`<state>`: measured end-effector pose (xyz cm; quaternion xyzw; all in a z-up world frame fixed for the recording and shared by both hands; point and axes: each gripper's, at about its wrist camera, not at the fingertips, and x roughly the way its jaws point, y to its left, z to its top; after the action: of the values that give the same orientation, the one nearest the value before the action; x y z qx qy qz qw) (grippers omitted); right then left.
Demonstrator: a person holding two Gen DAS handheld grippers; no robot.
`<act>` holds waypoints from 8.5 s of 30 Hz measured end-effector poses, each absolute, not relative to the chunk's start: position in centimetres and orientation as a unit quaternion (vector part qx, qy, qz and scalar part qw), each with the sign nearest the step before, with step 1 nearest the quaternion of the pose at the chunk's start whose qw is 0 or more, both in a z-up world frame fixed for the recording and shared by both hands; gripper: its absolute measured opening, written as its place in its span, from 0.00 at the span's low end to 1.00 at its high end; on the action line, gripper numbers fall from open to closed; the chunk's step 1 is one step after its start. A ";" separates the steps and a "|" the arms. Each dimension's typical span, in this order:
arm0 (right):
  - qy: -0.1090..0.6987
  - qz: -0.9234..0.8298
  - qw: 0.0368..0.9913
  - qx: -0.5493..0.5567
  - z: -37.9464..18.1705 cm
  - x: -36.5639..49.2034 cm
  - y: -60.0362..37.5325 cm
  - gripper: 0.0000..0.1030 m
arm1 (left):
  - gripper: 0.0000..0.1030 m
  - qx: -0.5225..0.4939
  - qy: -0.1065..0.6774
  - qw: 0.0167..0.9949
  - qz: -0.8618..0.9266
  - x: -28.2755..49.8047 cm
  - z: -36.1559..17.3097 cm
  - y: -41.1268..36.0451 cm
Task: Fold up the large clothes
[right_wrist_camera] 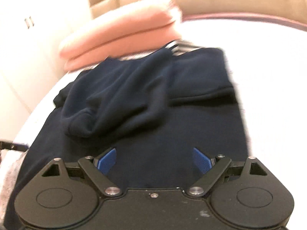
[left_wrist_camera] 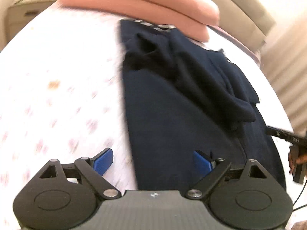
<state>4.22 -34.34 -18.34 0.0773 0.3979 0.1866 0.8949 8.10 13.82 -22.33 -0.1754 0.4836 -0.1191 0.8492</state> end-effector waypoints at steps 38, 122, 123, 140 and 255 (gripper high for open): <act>0.550 0.191 0.766 0.272 -22.2 -11.0 -45.0 0.66 | 0.57 -0.294 0.562 0.723 -0.276 -3.1 -26.9 9.0; 0.305 0.071 0.947 0.077 -24.3 31.3 -32.5 0.39 | 0.65 -0.104 0.296 0.947 -0.072 36.4 -25.4 9.9; 0.309 0.074 0.946 0.070 -24.0 31.2 -32.5 0.39 | 0.66 -0.085 0.304 0.946 -0.071 36.4 -25.2 9.5; 0.420 0.375 0.821 -0.097 -22.6 22.9 -25.2 1.00 | 1.00 0.152 0.403 0.811 -0.396 29.9 -24.0 -0.6; 0.452 0.399 0.695 0.392 -24.8 32.4 -42.8 1.00 | 0.20 -0.024 0.379 0.901 -0.210 27.7 -17.7 -25.3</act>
<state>32.42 -42.83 -24.85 0.3915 0.4524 0.3988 0.6949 27.65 -25.29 -17.68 -0.0235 0.3792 -0.2101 0.9008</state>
